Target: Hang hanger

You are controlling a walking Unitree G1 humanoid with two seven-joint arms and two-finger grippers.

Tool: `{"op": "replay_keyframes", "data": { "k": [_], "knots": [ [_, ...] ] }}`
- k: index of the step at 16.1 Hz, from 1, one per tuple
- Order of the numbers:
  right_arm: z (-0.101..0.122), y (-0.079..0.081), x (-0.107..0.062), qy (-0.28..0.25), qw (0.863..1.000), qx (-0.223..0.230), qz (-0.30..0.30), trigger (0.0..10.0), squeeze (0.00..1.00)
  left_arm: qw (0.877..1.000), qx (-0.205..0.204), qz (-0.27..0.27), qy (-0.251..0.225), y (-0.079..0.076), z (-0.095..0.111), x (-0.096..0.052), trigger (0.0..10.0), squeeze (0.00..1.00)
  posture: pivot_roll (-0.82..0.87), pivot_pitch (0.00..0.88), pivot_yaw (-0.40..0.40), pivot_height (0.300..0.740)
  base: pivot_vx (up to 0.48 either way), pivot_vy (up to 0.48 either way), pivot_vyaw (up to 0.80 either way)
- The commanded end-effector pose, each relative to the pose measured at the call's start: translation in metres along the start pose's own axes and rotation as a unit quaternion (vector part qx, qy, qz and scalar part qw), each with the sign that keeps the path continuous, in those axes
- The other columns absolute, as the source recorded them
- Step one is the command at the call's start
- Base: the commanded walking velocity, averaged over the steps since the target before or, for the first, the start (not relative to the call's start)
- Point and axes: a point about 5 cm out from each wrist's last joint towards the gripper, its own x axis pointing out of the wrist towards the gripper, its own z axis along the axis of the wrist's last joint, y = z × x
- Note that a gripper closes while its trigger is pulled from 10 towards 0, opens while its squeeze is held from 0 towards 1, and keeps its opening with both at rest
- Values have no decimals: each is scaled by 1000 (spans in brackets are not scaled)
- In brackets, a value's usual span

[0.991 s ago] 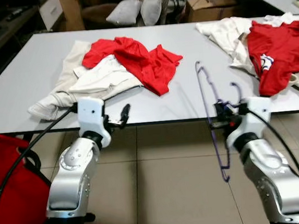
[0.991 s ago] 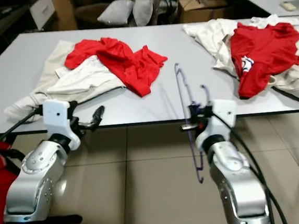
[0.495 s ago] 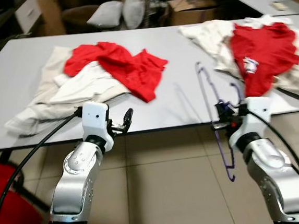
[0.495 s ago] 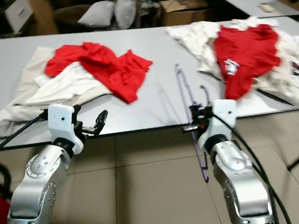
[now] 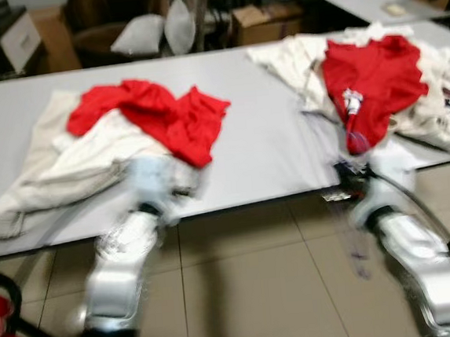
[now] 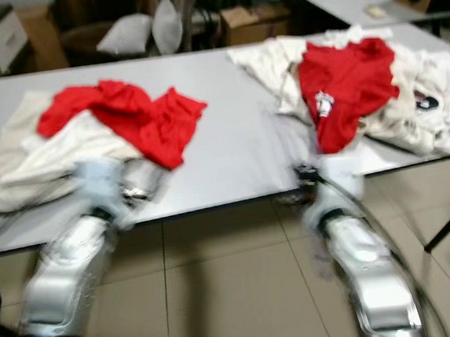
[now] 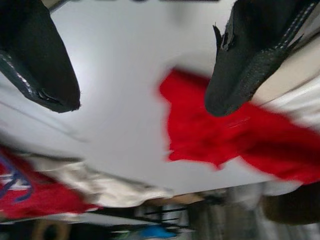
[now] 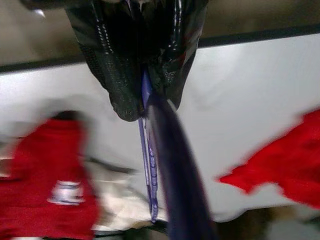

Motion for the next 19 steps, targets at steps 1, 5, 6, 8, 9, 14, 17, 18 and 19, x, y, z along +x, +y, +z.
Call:
{"op": "replay_keyframes", "data": {
  "k": [1,5,6,8,9,14,17,18,19],
  "knots": [
    [11,9,3,-27,999,1,18,10000,0,1000,13,22,-2,15,2,-4,10000,0,26,0,18,740,330,0,0],
    [14,-1,2,-38,999,-3,15,10000,0,999,18,31,1,18,0,-4,10000,0,23,0,16,740,332,0,0],
    [15,-1,2,-40,999,-1,21,10000,0,999,19,33,3,18,0,-4,10000,0,23,0,16,740,334,0,0],
    [17,0,0,-47,998,5,41,10000,0,999,24,40,9,20,-3,-3,10000,0,20,0,14,740,332,0,0],
    [18,1,0,-48,998,6,46,10000,0,999,26,45,11,20,-4,-2,10000,0,20,0,14,740,330,0,0],
    [16,16,-2,-46,994,-33,98,10000,0,998,28,60,16,25,-5,-2,10000,0,25,0,17,740,333,0,160],
    [15,18,-3,-51,994,-9,97,10000,0,997,29,71,28,30,-8,-2,10000,0,32,0,20,740,204,0,267],
    [14,17,-3,-50,994,-8,94,10000,0,996,36,68,45,31,-13,-3,10000,0,32,0,20,740,0,0,0],
    [14,17,-3,-50,994,-10,95,10000,0,995,37,70,55,33,-17,-3,10000,0,26,0,33,740,0,0,0]
  ]
}}
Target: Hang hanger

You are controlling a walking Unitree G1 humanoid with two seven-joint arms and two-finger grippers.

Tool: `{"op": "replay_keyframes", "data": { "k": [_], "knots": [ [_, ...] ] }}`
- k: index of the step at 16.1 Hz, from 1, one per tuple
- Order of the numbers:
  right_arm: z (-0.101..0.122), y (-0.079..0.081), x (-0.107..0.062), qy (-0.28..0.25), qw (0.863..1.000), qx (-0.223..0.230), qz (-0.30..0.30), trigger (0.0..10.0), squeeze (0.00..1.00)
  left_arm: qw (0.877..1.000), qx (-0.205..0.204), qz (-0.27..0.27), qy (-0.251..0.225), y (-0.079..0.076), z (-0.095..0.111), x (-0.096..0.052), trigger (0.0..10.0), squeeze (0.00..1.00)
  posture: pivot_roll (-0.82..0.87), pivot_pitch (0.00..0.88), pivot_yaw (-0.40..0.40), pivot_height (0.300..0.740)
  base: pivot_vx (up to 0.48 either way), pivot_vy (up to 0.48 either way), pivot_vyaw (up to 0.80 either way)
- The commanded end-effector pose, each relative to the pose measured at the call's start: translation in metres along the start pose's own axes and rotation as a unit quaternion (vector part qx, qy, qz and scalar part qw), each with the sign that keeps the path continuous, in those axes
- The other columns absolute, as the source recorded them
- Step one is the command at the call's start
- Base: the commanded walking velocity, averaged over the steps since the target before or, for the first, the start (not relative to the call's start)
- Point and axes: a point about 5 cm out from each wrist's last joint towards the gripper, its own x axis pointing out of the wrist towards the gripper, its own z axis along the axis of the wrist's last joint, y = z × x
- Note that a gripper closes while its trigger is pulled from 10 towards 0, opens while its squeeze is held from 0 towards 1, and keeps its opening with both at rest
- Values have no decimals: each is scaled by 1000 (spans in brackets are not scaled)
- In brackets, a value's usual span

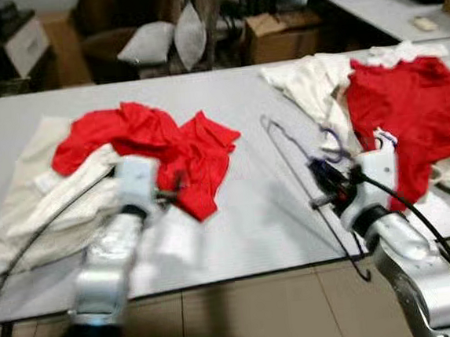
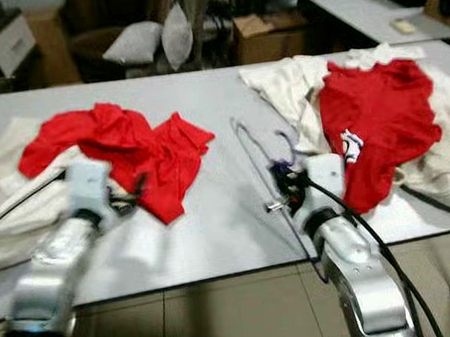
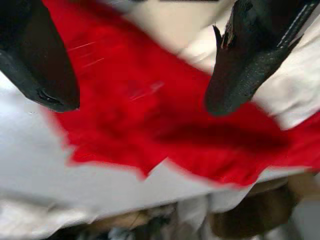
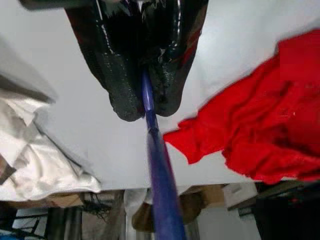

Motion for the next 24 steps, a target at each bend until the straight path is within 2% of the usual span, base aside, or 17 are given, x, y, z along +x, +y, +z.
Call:
{"op": "replay_keyframes", "data": {
  "k": [1,2,3,6,7,8,9,12,15,17,18,19,24],
  "knots": [
    [-3,-6,-4,6,1000,-2,-12,10000,0,999,-8,-34,-4,-11,0,4,10000,0,20,0,38,740,0,0,0],
    [-4,-6,-5,7,1000,-1,-15,10000,0,997,-23,-73,-3,-18,-2,6,10000,992,15,0,43,740,0,0,0],
    [-4,-6,-5,7,1000,-3,-17,10000,0,993,-19,-112,6,-24,-5,7,10000,1000,10,0,46,740,0,0,0],
    [-3,-9,-6,7,1000,-6,-22,10000,0,989,21,-131,63,-23,-19,11,10000,1000,12,0,54,740,0,0,0],
    [-5,-11,-6,10,999,-9,-29,10000,0,983,46,-150,92,-25,-27,10,10000,0,12,0,54,740,0,0,0],
    [-7,-13,-6,12,999,-7,-40,10000,0,980,64,-160,104,-26,-34,10,10000,0,16,0,61,740,0,0,0],
    [-7,-14,-6,12,999,-5,-45,10000,0,982,62,-151,100,-26,-35,13,10000,0,16,0,61,740,0,0,0],
    [-7,-10,-5,11,999,-2,-44,10000,0,988,42,-131,72,-30,-34,30,10000,0,15,0,68,740,0,0,0],
    [-8,-11,-7,11,999,-1,-52,10000,0,990,29,-109,80,-29,-37,41,10000,0,3,0,78,740,0,0,0],
    [-8,-11,-7,11,999,-1,-53,10000,0,990,32,-102,90,-27,-40,42,10000,0,0,0,80,740,0,0,0],
    [-8,-11,-7,11,998,-1,-54,10000,0,991,29,-99,89,-27,-41,43,4784,0,-1,0,79,740,0,0,0],
    [-9,-11,-7,12,998,-2,-54,10000,0,991,25,-100,86,-27,-41,43,0,0,-3,0,80,740,0,0,0],
    [-10,-10,-8,14,998,-6,-53,10000,0,991,6,-122,57,-35,-38,43,0,0,-12,0,80,740,0,0,0]
  ]
}}
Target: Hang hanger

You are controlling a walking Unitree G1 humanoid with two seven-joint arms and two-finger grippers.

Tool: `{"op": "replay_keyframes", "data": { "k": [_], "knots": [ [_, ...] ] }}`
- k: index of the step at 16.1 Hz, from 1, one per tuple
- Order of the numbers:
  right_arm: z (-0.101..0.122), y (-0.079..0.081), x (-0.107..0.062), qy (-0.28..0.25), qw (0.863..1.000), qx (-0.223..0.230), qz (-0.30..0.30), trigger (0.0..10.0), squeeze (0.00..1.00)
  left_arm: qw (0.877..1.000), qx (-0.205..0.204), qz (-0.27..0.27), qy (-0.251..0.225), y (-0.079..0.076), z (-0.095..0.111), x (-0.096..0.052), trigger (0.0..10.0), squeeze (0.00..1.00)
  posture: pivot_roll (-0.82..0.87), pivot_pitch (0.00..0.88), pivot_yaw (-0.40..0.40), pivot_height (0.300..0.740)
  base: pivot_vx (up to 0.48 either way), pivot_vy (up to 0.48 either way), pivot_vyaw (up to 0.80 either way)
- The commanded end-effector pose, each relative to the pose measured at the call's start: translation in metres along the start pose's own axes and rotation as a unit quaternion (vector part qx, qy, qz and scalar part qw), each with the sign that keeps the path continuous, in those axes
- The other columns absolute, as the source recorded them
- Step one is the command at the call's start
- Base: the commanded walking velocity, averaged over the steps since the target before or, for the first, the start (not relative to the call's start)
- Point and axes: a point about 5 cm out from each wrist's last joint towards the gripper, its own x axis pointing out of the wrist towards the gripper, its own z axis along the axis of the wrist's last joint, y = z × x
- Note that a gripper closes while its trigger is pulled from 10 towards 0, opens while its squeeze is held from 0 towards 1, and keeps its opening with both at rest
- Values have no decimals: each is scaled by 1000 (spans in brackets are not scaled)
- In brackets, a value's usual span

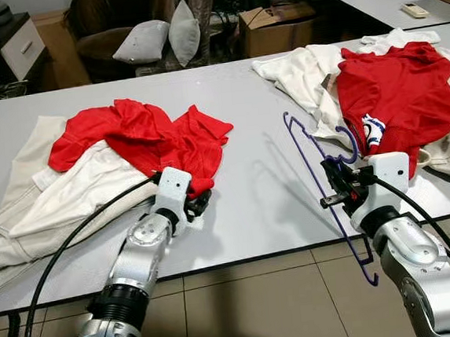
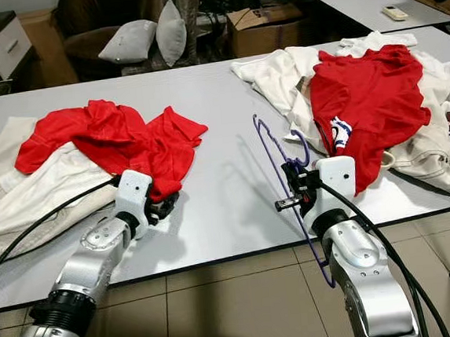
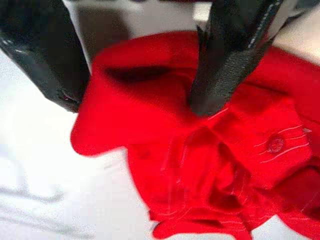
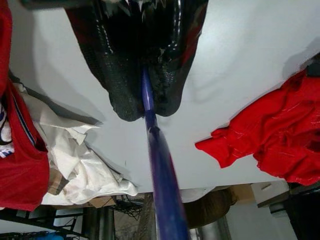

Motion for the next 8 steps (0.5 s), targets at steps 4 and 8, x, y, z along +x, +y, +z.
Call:
{"op": "replay_keyframes", "data": {
  "k": [4,8],
  "knots": [
    [-6,-2,-6,11,1000,-5,-7,10000,0,1000,-1,-8,-10,2,2,1,0,0,-28,0,97,740,0,0,0],
    [-8,-3,-6,13,1000,-3,-16,10000,0,1000,1,-22,-19,-2,4,2,0,0,-12,0,95,740,0,0,0]
  ]
}}
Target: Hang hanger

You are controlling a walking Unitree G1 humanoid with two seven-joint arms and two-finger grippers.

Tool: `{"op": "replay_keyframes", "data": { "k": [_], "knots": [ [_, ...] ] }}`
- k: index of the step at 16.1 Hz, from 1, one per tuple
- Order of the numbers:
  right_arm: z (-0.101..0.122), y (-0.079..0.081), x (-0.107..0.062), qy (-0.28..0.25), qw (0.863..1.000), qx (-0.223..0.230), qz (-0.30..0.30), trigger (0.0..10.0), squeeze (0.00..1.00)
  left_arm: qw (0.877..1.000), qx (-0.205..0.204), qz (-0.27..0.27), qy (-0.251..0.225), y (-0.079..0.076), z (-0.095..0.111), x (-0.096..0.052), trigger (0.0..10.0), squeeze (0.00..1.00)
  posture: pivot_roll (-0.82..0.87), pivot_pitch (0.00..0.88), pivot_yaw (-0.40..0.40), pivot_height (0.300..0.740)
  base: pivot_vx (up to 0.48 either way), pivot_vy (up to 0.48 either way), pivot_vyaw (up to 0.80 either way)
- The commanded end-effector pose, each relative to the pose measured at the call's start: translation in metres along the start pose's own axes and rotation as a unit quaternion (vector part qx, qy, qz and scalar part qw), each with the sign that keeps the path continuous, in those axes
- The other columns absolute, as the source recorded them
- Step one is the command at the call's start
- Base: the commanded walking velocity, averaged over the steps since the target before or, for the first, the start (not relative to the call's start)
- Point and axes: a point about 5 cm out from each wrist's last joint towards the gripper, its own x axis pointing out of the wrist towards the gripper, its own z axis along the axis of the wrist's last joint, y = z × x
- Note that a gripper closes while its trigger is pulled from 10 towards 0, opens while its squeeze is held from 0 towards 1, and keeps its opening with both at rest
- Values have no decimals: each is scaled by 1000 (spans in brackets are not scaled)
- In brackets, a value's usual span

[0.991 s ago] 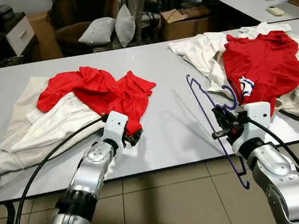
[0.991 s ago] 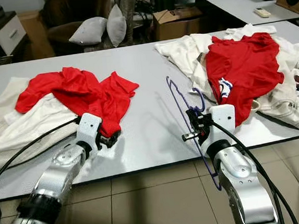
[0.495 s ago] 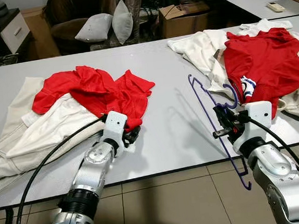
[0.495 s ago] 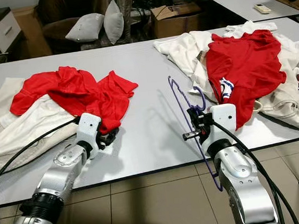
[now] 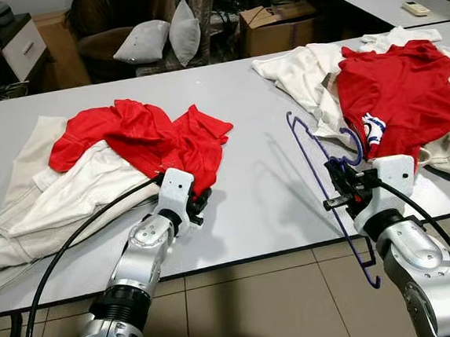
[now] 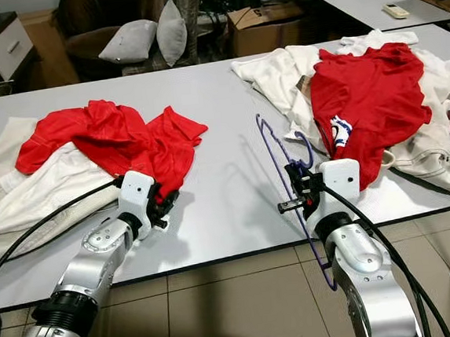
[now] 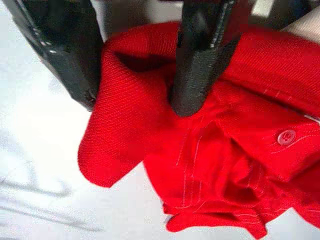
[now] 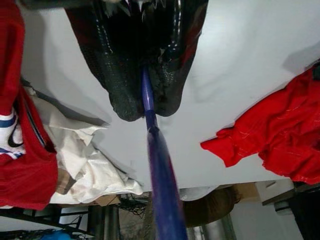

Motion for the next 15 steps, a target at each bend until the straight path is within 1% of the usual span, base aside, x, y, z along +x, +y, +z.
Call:
{"op": "replay_keyframes", "data": {
  "k": [1,3,4,5,6,7,8,9,10,11,12,13,14,15],
  "knots": [
    [-7,1,0,17,1000,3,-1,10000,0,1000,3,-2,-10,3,7,1,0,0,-3,0,95,740,0,0,0],
    [-8,-1,1,15,1000,4,-14,10000,0,1000,0,-5,-25,6,15,0,0,0,2,0,99,740,0,0,0],
    [-8,-4,2,14,999,7,-29,10000,0,999,-2,-11,-40,7,23,0,0,0,1,0,99,740,0,0,0],
    [-4,-6,2,5,999,16,-45,10000,0,997,2,-25,-68,8,43,3,0,0,-6,0,99,740,0,0,0],
    [-2,-8,2,0,998,21,-52,10000,0,996,8,-33,-87,8,56,4,0,0,-6,0,99,740,0,0,0],
    [0,-11,0,-5,998,23,-58,10000,0,992,25,-45,-115,8,80,7,0,0,-14,0,98,740,0,0,0],
    [-2,-17,-3,-1,998,18,-67,10000,0,985,61,-69,-148,2,111,10,0,0,-19,0,98,740,0,0,0],
    [-2,-21,-4,-2,997,19,-74,10000,0,979,87,-81,-164,-2,127,10,0,0,-19,0,98,740,0,0,0],
    [1,-27,-5,-9,996,28,-87,10000,0,968,116,-114,-189,-14,151,6,0,0,-22,0,99,740,0,0,0],
    [2,-32,-5,-13,995,34,-98,10000,0,960,129,-144,-205,-26,166,3,0,0,-13,0,97,740,0,0,0],
    [2,-33,-5,-13,994,35,-102,10000,0,957,131,-158,-207,-31,170,1,0,0,-10,0,97,740,0,0,0],
    [1,-34,-4,-13,993,39,-107,10000,0,951,141,-182,-204,-41,173,0,0,0,-3,0,96,740,0,0,0],
    [0,-32,-2,-11,993,42,-107,10000,0,952,147,-201,-179,-52,157,5,0,0,3,0,94,740,0,0,0],
    [-1,-29,-1,-10,993,44,-105,10000,0,955,150,-209,-148,-59,139,9,8588,0,3,0,97,740,0,0,0]
  ]
}}
